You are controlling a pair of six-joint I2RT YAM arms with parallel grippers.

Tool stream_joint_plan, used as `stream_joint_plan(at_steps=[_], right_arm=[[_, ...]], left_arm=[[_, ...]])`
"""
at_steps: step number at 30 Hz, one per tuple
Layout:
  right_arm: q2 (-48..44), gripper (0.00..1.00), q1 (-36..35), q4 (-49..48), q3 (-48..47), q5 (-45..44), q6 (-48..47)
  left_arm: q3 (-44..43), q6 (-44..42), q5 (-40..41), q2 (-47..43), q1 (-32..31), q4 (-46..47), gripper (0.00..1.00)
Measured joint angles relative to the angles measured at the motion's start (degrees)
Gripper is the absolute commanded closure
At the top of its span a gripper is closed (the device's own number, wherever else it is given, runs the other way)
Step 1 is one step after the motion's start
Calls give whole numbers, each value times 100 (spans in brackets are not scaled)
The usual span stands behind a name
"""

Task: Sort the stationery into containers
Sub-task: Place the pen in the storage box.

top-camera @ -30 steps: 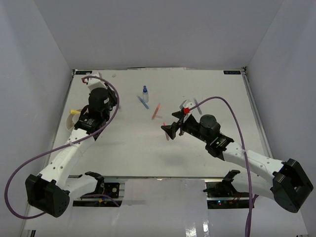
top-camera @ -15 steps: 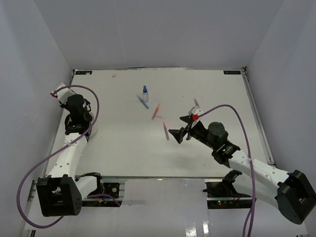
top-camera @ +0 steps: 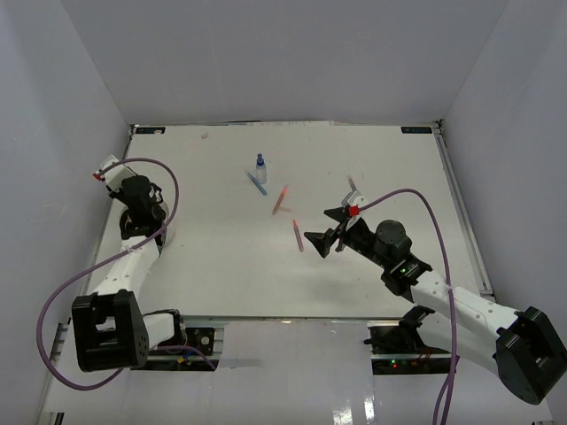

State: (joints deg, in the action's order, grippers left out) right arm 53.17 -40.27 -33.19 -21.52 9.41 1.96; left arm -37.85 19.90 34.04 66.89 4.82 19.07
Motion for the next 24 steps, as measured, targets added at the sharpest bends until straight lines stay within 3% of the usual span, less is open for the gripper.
stream_joint_plan(at_steps=[24], right_arm=[[-144,10,116,-166,181,39,66]], left_arm=[[737,302,-107,647,33,756,98]])
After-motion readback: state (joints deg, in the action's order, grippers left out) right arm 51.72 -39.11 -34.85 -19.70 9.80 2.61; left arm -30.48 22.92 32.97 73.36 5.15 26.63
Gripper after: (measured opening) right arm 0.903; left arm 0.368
